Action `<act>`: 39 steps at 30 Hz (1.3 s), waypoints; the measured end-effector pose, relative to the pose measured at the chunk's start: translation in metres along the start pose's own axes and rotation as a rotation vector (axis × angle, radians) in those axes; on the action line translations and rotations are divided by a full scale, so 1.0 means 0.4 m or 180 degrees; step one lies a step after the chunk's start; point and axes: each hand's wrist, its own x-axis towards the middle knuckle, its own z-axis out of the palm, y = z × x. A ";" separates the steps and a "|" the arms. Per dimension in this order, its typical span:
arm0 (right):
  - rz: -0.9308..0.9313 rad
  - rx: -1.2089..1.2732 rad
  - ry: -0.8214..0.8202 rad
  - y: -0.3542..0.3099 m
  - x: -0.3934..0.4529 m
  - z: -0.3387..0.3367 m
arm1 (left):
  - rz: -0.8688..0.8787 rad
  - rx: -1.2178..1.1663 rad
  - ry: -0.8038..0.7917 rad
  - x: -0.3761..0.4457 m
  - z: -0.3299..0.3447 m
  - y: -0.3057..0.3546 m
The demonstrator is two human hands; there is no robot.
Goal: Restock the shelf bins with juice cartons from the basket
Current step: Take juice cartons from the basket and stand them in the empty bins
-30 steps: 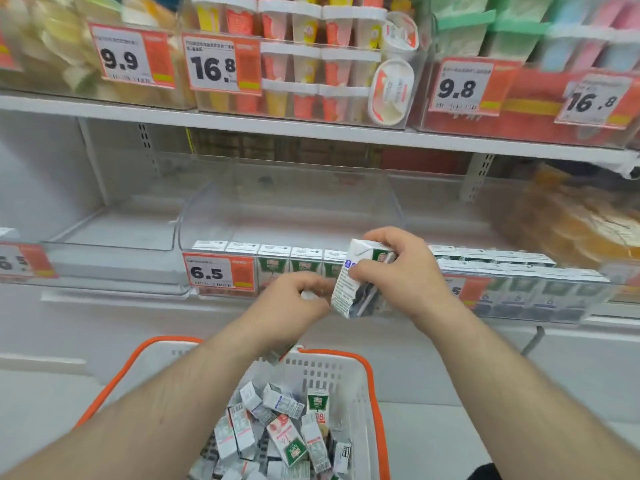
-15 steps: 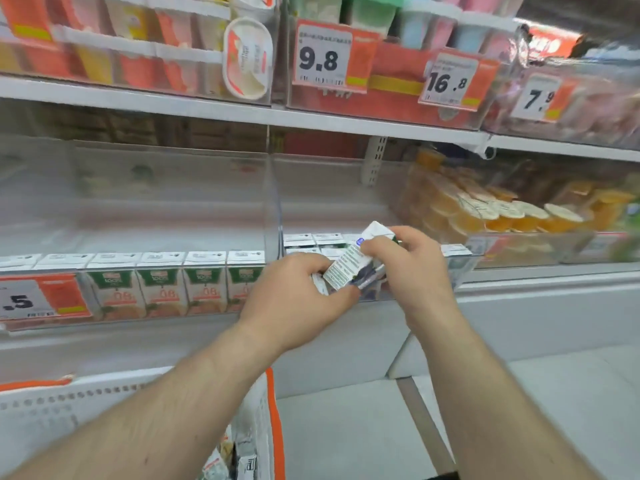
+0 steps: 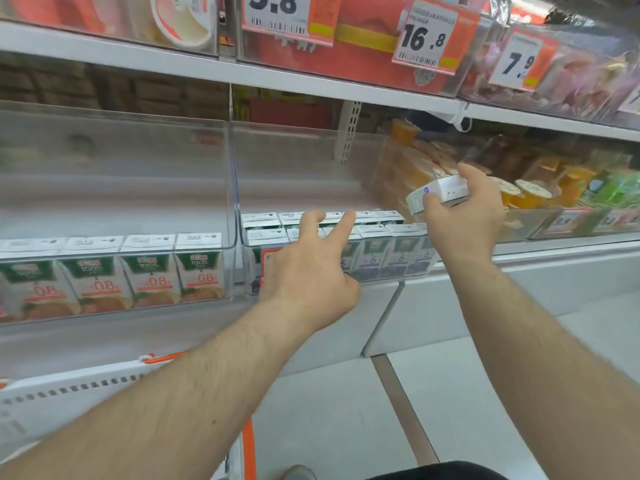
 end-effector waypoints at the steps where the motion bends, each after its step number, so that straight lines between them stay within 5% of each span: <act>1: -0.0065 -0.0105 -0.0078 0.004 0.004 0.008 | -0.0019 0.0053 -0.0032 0.001 0.001 -0.001; 5: -0.0164 -0.0706 -0.0535 0.014 0.020 0.037 | -0.0053 0.0159 -0.0149 0.005 0.011 -0.007; 11: -0.0392 -0.2739 -0.1150 0.004 0.061 0.066 | -0.0048 0.0118 -0.0226 0.008 0.019 -0.019; 17: -0.0157 -0.3188 -0.1768 -0.011 0.084 0.076 | -0.0050 0.0111 -0.0346 0.010 0.012 -0.022; 25: 0.0086 -0.3410 -0.2277 -0.033 0.071 0.071 | -0.0049 -0.0242 -0.0384 0.019 0.006 -0.034; 30: -0.0697 -0.3665 -0.2110 -0.062 0.096 0.070 | -0.0176 -0.0380 -0.0354 0.012 -0.012 -0.038; 33: -0.1072 -0.2906 -0.2655 -0.081 0.119 0.110 | -0.0388 -0.0282 -0.0387 0.011 -0.010 -0.025; 39: 0.0338 -0.1932 -0.3852 -0.118 0.115 0.162 | -0.0607 -0.0324 -0.0372 0.012 -0.002 -0.016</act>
